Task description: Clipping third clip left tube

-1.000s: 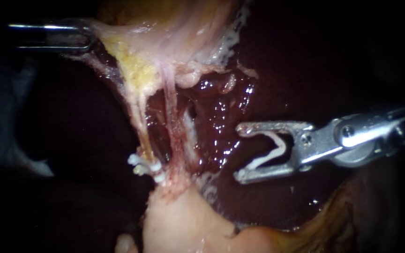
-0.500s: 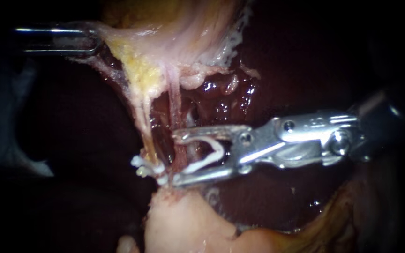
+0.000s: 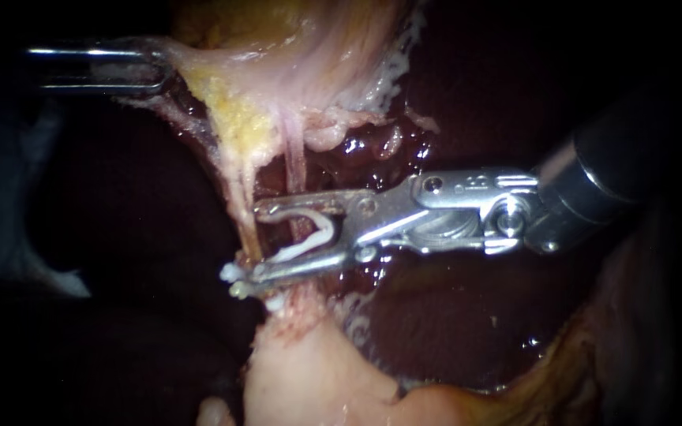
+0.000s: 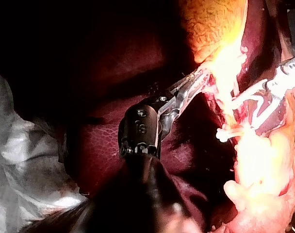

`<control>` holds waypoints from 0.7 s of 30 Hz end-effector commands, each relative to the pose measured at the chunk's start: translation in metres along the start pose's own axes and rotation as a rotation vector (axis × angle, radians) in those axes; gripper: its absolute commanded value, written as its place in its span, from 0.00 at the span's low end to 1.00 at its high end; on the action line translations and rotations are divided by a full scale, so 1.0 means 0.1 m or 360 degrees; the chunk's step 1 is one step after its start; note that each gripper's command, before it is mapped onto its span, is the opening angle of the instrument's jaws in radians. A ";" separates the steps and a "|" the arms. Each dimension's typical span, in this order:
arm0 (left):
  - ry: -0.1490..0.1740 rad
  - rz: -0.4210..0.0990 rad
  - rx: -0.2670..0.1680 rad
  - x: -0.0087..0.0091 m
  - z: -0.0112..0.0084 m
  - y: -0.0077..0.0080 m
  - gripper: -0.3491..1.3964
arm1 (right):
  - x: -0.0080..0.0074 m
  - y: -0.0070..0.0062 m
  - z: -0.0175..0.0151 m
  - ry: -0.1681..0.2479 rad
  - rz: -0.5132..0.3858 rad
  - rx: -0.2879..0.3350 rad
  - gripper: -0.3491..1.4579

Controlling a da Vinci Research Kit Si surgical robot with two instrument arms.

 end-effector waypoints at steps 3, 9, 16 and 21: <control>0.0000 0.0001 0.0000 0.000 0.001 0.000 0.00 | -0.003 0.006 -0.001 -0.0001 -0.0005 -0.0003 0.46; 0.0000 0.0001 0.0000 -0.001 0.001 -0.001 0.00 | -0.007 0.014 -0.002 0.0017 -0.0010 0.0013 0.46; 0.0001 0.0002 0.0001 -0.001 0.002 -0.001 0.00 | -0.010 0.017 0.003 0.0054 -0.0014 0.0108 0.45; -0.0001 0.0002 -0.0003 -0.001 0.003 -0.001 0.00 | -0.010 0.018 0.017 0.0090 -0.0010 0.0166 0.44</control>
